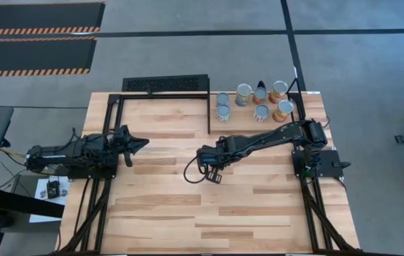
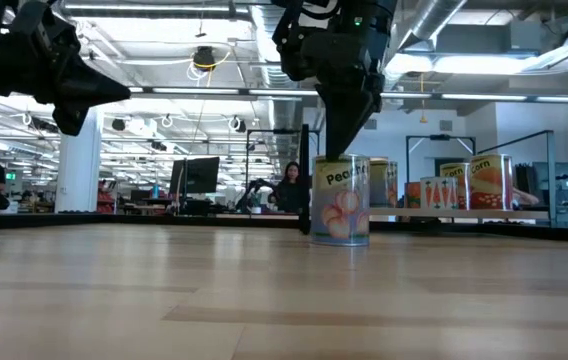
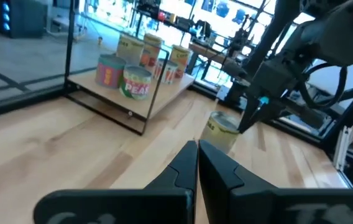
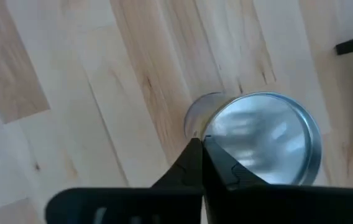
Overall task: Pick and place cans onto a shelf
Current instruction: Put the canned peaches on the shelf, then return to Home Position
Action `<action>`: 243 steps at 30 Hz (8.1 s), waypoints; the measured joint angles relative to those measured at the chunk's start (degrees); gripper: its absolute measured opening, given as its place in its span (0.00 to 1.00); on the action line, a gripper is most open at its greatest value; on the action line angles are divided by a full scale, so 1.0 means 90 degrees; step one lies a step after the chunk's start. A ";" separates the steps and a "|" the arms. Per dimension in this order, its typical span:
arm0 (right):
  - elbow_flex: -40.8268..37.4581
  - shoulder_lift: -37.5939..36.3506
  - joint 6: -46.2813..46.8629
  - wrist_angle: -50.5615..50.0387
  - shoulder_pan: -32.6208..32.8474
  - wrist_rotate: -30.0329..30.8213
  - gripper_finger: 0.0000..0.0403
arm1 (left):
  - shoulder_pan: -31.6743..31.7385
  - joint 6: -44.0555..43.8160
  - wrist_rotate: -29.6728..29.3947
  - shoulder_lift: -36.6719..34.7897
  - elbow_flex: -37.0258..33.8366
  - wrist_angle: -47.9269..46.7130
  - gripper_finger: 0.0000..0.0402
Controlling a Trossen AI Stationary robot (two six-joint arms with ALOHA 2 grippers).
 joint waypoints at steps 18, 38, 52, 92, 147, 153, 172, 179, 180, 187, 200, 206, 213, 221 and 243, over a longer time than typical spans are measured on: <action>0.0805 -0.0218 -0.0087 -0.1017 -0.0569 -0.0541 0.01 | 0.0154 0.0431 0.0173 0.0216 -0.0728 0.1832 0.00; 0.0832 -0.1107 -0.1085 -0.2467 -0.2549 0.0865 0.01 | 0.0316 0.0456 0.0338 0.0298 -0.0740 0.1836 0.00; 0.0457 -0.1052 -0.1542 -0.1900 -0.3499 0.0781 0.01 | 0.0316 0.0430 0.0270 0.0298 -0.0748 0.1836 0.00; 0.0812 -0.1882 -0.2099 -0.1559 -0.2741 0.0686 0.12 | 0.0316 0.0249 0.0161 0.0295 -0.0753 0.1860 0.00; -0.8162 -1.2440 -0.1608 0.4427 -0.1668 0.0354 0.01 | 0.0316 0.0228 0.0163 0.0298 -0.0753 0.1858 0.00; -0.8650 -1.2441 -0.1487 0.4597 -0.1709 0.0332 0.01 | 0.0316 0.0226 0.0179 0.0300 -0.0753 0.1851 0.00; -0.9952 -1.2370 -0.1627 0.6496 -0.1884 0.0631 0.08 | 0.0316 0.0226 0.0194 0.0303 -0.0753 0.1851 0.00; -0.9955 -1.2373 -0.2303 0.6477 -0.1884 0.0633 0.12 | 0.0314 0.0226 0.0192 0.0301 -0.0753 0.1853 0.00; -0.9955 -1.2373 -0.2305 0.6475 -0.1884 0.0635 0.12 | 0.0315 0.0226 0.0192 0.0300 -0.0751 0.1853 0.00; -0.9957 -1.2373 -0.2322 0.6461 -0.1884 0.0638 0.12 | 0.0313 0.0226 0.0190 0.0302 -0.0752 0.1853 0.00; -0.9965 -1.2373 -0.2322 0.6453 -0.1884 0.0647 0.12 | 0.0315 0.0226 0.0185 0.0300 -0.0750 0.1853 0.00; -0.9967 -1.2373 -0.2322 0.6450 -0.1884 0.0649 0.12 | 0.0315 0.0226 0.0182 0.0300 -0.0753 0.1853 0.00; -0.9969 -1.2373 -0.2319 0.6450 -0.1884 0.0649 0.12 | 0.0313 0.0226 0.0182 0.0300 -0.0752 0.1853 0.00; -0.9972 -1.2373 -0.2319 0.6450 -0.1884 0.0649 0.12 | 0.0315 0.0226 0.0182 0.0302 -0.0750 0.1853 0.00; -0.9972 -1.2373 -0.2319 0.6449 -0.1884 0.0647 0.12 | 0.0313 0.0226 0.0182 0.0300 -0.0752 0.1853 0.00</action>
